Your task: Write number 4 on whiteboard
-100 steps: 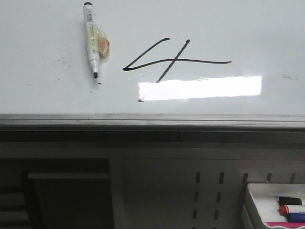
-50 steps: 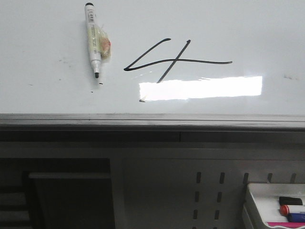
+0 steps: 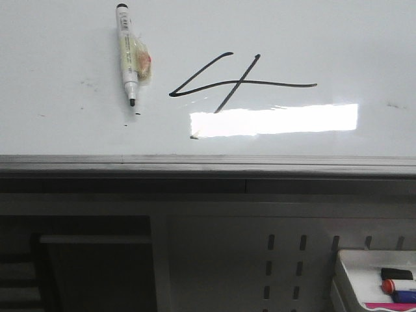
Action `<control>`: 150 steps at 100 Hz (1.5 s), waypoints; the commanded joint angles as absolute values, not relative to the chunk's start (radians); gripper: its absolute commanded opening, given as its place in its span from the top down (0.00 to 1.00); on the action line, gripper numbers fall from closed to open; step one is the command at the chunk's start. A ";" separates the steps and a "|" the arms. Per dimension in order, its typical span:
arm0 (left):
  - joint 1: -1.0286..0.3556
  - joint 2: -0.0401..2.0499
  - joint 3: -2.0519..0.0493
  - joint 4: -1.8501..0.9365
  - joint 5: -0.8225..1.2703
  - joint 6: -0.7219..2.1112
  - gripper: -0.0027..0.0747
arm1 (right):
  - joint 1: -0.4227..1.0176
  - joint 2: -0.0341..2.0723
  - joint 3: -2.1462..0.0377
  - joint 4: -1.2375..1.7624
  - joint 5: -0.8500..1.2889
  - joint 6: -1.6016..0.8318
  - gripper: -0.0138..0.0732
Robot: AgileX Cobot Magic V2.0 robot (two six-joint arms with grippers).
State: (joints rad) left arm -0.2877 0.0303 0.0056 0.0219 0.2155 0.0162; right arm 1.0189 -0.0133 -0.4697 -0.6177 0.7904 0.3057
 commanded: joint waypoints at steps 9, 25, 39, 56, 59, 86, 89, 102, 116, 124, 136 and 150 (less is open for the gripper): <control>-0.264 -0.017 0.039 0.023 0.270 0.000 0.99 | 1.013 0.000 -0.490 -0.659 0.728 0.310 0.89; -0.260 -0.029 0.039 0.023 0.267 0.000 0.99 | 1.013 0.000 -0.490 -0.659 0.728 0.310 0.89; -0.260 -0.029 0.039 0.023 0.267 0.000 0.99 | 1.013 0.000 -0.490 -0.659 0.728 0.310 0.89; -0.260 -0.029 0.039 0.023 0.267 0.000 0.99 | 1.013 0.000 -0.490 -0.659 0.728 0.310 0.89; -0.260 -0.029 0.039 0.023 0.267 0.000 0.99 | 1.013 0.000 -0.490 -0.659 0.728 0.310 0.89; -0.260 -0.029 0.039 0.023 0.267 0.000 0.99 | 1.013 0.000 -0.490 -0.659 0.728 0.310 0.89; -0.260 -0.029 0.039 0.023 0.267 0.000 0.99 | 1.013 0.000 -0.490 -0.659 0.728 0.310 0.89; -0.260 -0.029 0.039 0.023 0.267 0.000 0.99 | 1.002 0.000 -0.482 -0.676 0.804 0.310 0.89; -0.260 -0.029 0.039 0.023 0.267 0.000 0.99 | 0.903 0.000 -0.404 -0.677 0.671 0.310 0.89; -0.260 -0.029 0.039 0.023 0.267 0.000 0.99 | 0.812 0.000 -0.345 -0.604 0.524 0.310 0.89; -0.260 -0.029 0.039 0.023 0.267 0.000 0.99 | 0.632 0.000 -0.218 -0.429 0.315 0.310 0.89; -0.260 -0.029 0.039 0.023 0.267 0.000 0.99 | 0.399 0.001 -0.034 -0.157 0.128 0.303 0.89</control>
